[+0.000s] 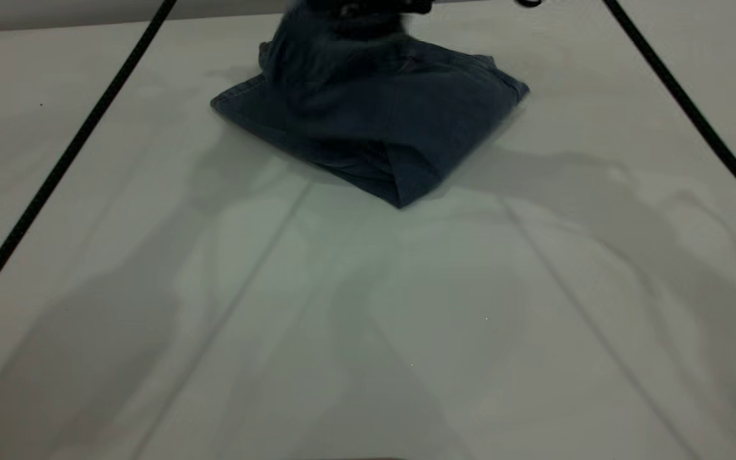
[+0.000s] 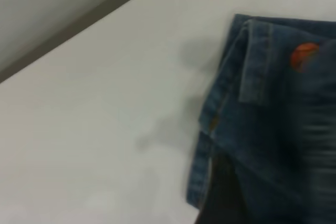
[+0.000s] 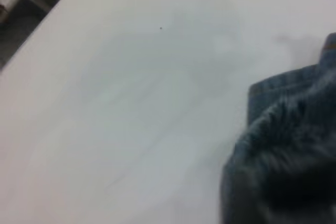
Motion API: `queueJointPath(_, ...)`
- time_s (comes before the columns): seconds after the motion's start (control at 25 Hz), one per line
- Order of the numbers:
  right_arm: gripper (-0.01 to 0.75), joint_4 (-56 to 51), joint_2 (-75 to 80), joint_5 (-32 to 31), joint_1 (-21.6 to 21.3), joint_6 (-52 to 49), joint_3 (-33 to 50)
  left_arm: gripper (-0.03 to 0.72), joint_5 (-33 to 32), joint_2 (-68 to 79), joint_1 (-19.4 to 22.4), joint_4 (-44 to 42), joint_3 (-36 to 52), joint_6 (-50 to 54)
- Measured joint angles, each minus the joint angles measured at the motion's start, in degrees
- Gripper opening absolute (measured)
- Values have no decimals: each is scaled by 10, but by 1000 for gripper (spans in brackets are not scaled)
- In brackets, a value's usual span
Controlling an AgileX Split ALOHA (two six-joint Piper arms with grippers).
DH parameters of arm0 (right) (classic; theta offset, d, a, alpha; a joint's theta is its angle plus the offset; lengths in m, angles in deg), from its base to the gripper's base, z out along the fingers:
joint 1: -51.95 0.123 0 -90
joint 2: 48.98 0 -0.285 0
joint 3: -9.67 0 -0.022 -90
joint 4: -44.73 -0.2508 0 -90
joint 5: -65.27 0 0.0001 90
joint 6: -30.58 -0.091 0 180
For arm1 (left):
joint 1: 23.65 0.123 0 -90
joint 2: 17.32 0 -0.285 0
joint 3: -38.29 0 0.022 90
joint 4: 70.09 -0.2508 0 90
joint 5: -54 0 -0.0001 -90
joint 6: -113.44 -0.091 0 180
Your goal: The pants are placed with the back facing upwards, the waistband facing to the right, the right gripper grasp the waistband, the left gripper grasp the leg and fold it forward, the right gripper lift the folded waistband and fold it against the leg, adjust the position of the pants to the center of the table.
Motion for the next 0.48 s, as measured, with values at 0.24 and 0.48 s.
queueJointPath(0.24, 672, 48, 4, 0, 0, -72, -19, 473, 0, 0, 0, 11, 0, -2)
queueJointPath(0.48, 658, 225, -26, 7, -47, -228, -19, 473, 0, 1, 0, 69, 0, -64)
